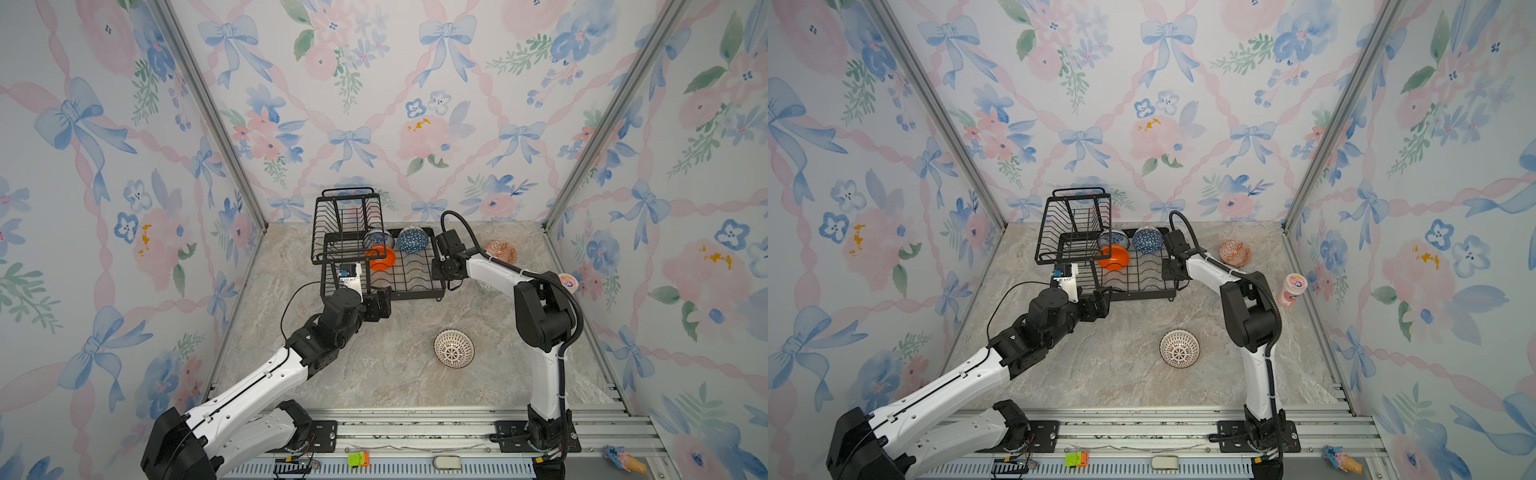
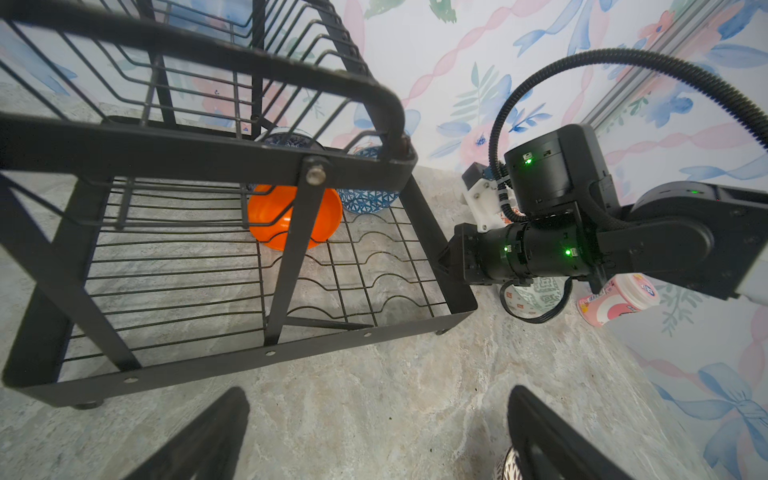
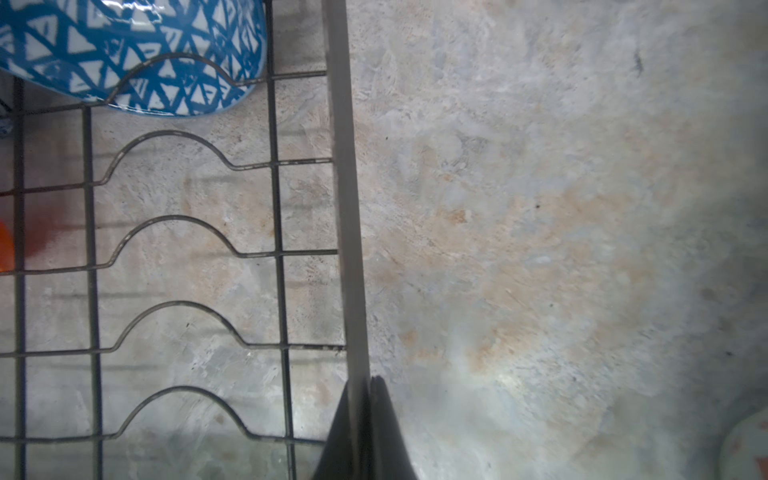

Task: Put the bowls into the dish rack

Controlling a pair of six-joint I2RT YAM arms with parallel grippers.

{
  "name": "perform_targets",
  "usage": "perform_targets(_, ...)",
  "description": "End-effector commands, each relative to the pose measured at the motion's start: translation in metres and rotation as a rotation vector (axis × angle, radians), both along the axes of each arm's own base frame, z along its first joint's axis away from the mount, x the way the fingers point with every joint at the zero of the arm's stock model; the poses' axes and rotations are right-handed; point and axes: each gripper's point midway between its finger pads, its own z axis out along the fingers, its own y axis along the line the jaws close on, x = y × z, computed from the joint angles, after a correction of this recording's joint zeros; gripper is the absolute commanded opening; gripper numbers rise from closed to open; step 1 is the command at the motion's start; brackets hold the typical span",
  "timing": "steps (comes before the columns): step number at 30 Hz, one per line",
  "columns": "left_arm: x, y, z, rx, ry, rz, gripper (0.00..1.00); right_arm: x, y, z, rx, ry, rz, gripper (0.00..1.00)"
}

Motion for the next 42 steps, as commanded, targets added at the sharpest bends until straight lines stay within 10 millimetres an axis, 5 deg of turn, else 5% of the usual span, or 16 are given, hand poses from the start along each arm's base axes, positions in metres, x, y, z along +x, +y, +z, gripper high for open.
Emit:
perform_targets(1,0.0,0.0,-0.008,0.0,0.005,0.01,0.98,0.022,-0.024,-0.001,0.096,-0.021,-0.2,0.0)
perform_targets(8,-0.005,0.0,-0.008,0.002,0.0,0.001,0.98,0.027,-0.016,0.0,0.147,-0.004,-0.162,0.0)
perform_targets(11,-0.006,0.001,-0.011,0.001,0.005,0.001,0.98,0.025,-0.015,0.006,0.15,-0.009,-0.142,0.07)
perform_targets(22,-0.015,-0.028,-0.032,0.037,0.06,-0.069,0.98,0.008,-0.033,0.06,0.083,-0.089,-0.103,0.48)
perform_targets(29,-0.023,-0.068,-0.051,0.137,0.087,-0.168,0.98,-0.023,-0.054,0.086,0.017,-0.143,-0.113,0.91)
perform_targets(32,-0.027,-0.092,-0.053,0.168,0.091,-0.232,0.98,-0.037,-0.068,0.095,-0.028,-0.156,-0.134,0.99)
perform_targets(42,-0.044,-0.15,-0.092,0.383,0.212,-0.375,0.98,-0.095,-0.125,0.135,-0.291,-0.323,-0.283,0.97)
